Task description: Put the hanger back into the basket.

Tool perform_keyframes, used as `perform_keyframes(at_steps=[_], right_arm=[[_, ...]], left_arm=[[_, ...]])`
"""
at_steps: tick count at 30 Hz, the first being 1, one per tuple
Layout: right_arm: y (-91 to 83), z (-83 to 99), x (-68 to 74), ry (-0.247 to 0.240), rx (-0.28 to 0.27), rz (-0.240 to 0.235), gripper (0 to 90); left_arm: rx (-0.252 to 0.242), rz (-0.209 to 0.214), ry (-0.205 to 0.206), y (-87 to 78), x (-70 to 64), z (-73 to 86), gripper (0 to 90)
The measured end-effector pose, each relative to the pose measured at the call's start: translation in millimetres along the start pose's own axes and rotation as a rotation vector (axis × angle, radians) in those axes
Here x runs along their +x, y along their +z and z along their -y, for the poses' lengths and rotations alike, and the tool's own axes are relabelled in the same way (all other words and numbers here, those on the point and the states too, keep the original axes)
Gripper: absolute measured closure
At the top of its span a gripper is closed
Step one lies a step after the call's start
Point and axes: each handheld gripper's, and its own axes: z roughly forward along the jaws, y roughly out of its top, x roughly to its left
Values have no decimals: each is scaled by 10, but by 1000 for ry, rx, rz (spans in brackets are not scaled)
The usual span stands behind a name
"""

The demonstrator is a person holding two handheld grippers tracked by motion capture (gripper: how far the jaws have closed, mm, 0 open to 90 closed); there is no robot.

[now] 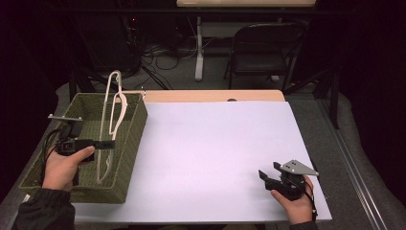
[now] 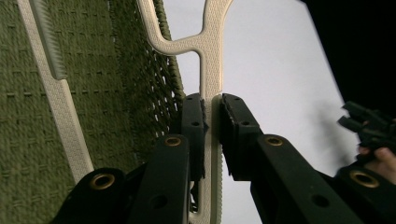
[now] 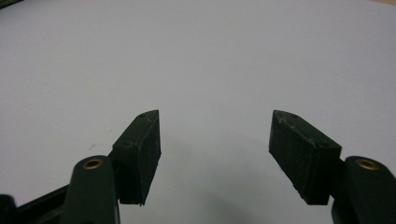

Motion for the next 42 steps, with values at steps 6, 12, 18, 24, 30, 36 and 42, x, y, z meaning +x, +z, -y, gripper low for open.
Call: perform_keyframes(at_steps=[6, 12, 18, 24, 30, 36, 42], right_arm=[[16, -2, 15, 4, -1, -2, 339], [23, 1, 14, 4, 2, -2, 339], [18, 2, 8, 3, 4, -4, 339], [23, 1, 14, 5, 1, -4, 339], [26, 2, 14, 5, 6, -7, 339], [27, 3, 12, 5, 6, -7, 339], [26, 0, 18, 2, 3, -7, 339]], left_arm=[[-90, 66, -70, -51, 100, 85, 804], [-133, 102, -117, -18, 200, 179, 804], [-180, 109, -161, -1, 296, 266, 804], [-194, 121, -206, 18, 393, 339, 803], [-202, 108, -233, 27, 468, 408, 802], [-216, 90, -238, 2, 470, 449, 801], [-260, 121, -268, 8, 439, 500, 801]])
